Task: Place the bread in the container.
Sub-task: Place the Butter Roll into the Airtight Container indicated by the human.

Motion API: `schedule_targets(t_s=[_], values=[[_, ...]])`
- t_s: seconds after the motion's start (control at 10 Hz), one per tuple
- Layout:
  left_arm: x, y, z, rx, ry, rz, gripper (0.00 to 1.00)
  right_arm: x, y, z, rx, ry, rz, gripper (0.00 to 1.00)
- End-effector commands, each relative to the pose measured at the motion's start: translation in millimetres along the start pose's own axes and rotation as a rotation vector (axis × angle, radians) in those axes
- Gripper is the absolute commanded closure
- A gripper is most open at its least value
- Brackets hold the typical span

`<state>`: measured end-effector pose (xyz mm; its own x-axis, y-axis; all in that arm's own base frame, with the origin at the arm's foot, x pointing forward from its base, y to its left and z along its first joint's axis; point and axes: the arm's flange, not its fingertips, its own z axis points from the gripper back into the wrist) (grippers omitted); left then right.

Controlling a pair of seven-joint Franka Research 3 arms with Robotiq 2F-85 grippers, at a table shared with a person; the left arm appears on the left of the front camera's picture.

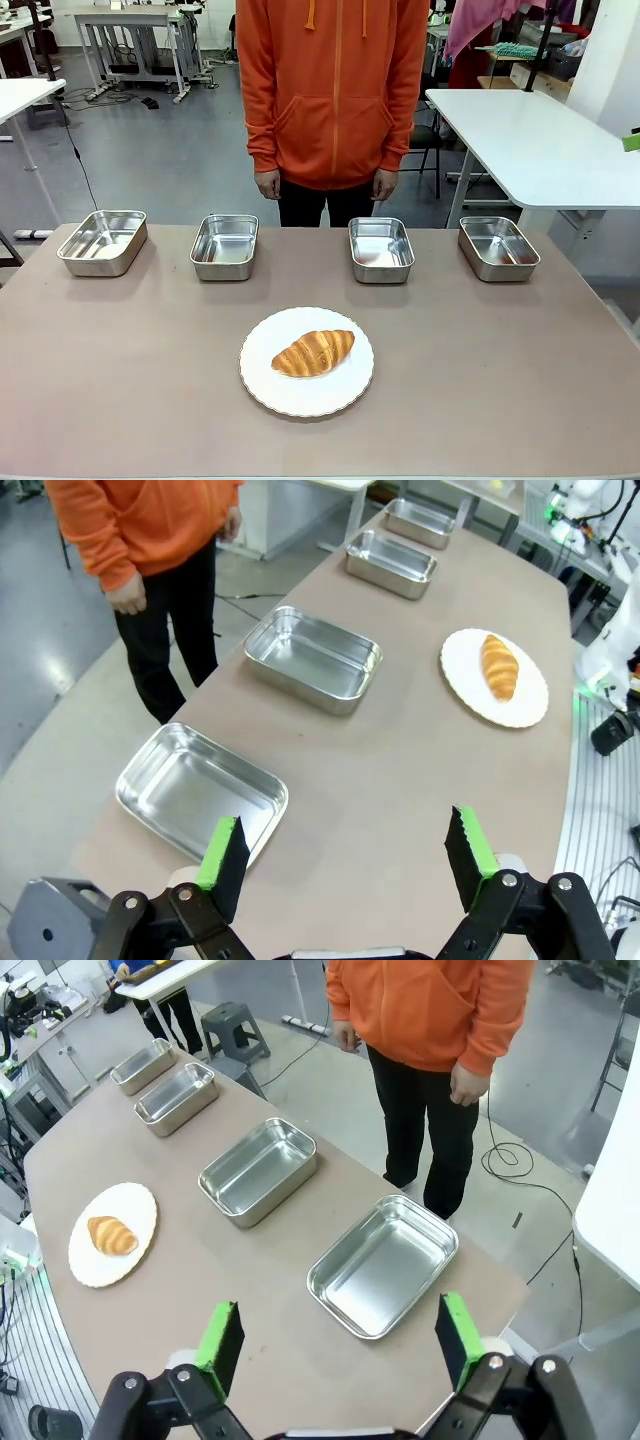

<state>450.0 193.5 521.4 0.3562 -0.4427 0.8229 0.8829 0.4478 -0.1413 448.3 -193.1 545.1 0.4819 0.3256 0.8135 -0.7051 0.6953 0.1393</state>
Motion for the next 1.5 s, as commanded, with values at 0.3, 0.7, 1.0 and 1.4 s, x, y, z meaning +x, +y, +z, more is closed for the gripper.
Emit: schedule_targets(t_s=[0.3,0.7,1.0,1.4], values=[[0.7,-0.6,0.7,0.0,-0.001,-0.005,0.0,0.9,-0.2,-0.5,0.008,-0.01,-0.001,0.0],[0.7,-0.6,0.7,0.0,-0.001,-0.005,0.0,0.9,-0.2,-0.5,0.008,-0.01,-0.001,0.0],[0.7,-0.6,0.7,0.0,-0.001,-0.005,0.0,0.9,-0.2,-0.5,0.008,-0.01,-0.001,0.0],[0.7,-0.6,0.7,0.0,-0.001,-0.005,0.0,0.9,-0.2,-0.5,0.008,-0.01,-0.001,0.0]])
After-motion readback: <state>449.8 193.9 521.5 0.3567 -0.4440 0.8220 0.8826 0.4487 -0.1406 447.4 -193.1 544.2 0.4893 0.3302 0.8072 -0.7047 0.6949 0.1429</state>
